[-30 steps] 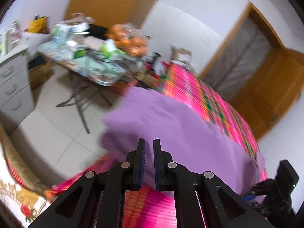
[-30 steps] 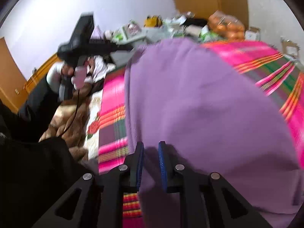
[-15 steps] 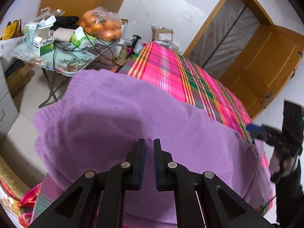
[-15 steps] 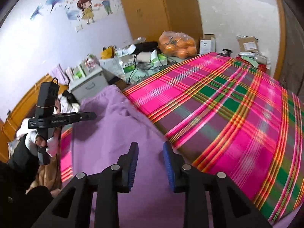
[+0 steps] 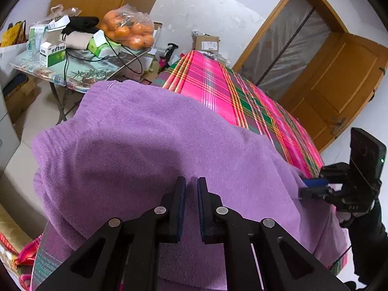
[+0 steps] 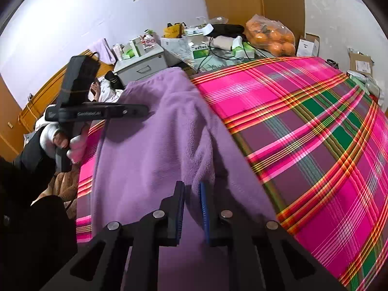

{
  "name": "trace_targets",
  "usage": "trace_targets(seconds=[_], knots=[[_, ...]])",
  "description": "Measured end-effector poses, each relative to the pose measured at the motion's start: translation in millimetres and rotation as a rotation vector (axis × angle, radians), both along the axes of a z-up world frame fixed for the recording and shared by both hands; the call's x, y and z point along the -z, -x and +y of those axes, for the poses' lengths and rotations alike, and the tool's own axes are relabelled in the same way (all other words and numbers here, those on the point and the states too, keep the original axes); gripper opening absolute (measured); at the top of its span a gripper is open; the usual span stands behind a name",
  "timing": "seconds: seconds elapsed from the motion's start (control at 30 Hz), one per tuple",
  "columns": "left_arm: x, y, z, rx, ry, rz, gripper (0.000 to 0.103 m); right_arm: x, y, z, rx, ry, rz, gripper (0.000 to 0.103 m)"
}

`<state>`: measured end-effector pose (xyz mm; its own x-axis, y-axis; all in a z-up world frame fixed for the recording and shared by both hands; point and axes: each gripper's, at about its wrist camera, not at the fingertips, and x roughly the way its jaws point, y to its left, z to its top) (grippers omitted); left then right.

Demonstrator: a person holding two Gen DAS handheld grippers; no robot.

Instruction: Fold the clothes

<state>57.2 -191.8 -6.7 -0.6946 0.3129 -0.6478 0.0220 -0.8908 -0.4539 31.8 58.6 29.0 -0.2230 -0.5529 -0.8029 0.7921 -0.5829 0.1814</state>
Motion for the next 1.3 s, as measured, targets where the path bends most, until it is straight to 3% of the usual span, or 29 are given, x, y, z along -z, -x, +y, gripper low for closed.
trace_targets(seconds=[0.13,0.27,0.37,0.57,0.67,0.8,1.13,1.2,1.3], knots=[[-0.1,-1.1,-0.1,-0.002,0.003,0.003,0.010,3.4,-15.4,-1.3,-0.025,-0.001,-0.026,0.016],[0.5,-1.2,-1.5,-0.003,-0.005,0.005,0.010,11.1,-32.0,-15.0,-0.088,-0.036,-0.045,0.034],[0.8,-1.1,-2.5,-0.003,-0.014,0.006,0.010,2.2,-25.4,-11.5,-0.069,0.026,-0.075,0.035],[2.1,-0.4,-5.3,-0.003,-0.035,0.010,0.010,-1.4,22.5,26.4,0.215,0.251,-0.242,0.035],[2.5,0.3,-5.9,-0.002,-0.043,0.012,0.010,19.7,40.3,34.5,0.337,0.261,-0.350,0.020],[3.1,0.8,-6.5,-0.001,-0.049,0.014,0.010,40.5,48.5,31.6,0.417,0.274,-0.454,0.017],[-0.5,-0.7,3.2,0.001,0.028,0.017,0.010,33.4,45.3,11.4,0.499,0.178,-0.373,0.016],[-1.8,-0.8,6.3,0.002,0.057,0.017,0.010,30.6,43.5,8.7,0.505,0.157,-0.346,0.005],[-2.4,-1.7,8.1,0.003,0.075,0.018,0.010,20.6,43.8,17.8,0.510,0.204,-0.314,0.005]])
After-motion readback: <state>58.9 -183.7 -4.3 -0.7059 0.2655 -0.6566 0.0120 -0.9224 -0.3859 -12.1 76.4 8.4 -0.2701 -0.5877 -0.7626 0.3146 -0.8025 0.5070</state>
